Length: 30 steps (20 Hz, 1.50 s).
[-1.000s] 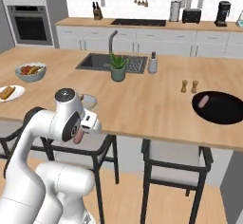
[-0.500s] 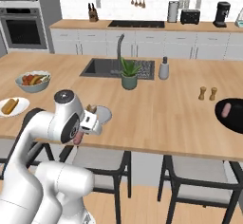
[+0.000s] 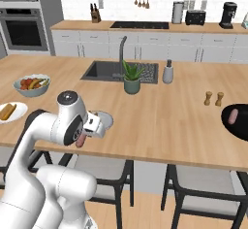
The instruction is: Place one bun and one sausage from the bowl on each plate.
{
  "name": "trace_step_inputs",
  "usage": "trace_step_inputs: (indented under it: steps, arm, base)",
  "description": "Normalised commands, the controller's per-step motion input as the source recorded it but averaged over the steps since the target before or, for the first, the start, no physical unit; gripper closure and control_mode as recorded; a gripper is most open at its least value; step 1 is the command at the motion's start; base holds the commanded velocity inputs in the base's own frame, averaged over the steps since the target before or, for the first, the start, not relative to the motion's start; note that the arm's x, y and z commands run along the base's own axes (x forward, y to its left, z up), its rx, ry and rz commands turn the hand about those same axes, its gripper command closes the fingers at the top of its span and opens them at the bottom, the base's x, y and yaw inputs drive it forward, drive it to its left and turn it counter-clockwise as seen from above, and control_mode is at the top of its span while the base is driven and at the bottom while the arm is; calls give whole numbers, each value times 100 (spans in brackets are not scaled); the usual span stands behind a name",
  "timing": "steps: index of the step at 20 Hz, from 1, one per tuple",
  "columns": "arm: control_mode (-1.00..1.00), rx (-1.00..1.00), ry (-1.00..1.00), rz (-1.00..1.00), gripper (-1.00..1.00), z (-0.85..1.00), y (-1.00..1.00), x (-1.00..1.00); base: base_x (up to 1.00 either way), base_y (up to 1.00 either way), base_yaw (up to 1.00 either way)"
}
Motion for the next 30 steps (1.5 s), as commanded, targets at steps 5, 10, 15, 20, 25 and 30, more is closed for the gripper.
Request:
trace_step_inputs:
  steps: [5, 10, 15, 20, 25, 30]
  arm:
    - [-100, 0, 0, 2, 100, 1, 0, 26]
    - [-100, -8, 1, 18, 100, 25, 8, 86]
    - [-100, 5, 11, 5, 100, -1, 16, 100]
    - [-100, 0, 31, 0, 100, -28, 2, 100]
    - [-100, 0, 24, 0, 100, -13, -2, 75]
    - [-100, -1, 3, 0, 100, -52, 9, 61]
  base:
    - [0, 0, 0]
    - [0, 0, 0]
    - [0, 0, 0]
    - [0, 0, 0]
    - [0, 0, 0]
    - [0, 0, 0]
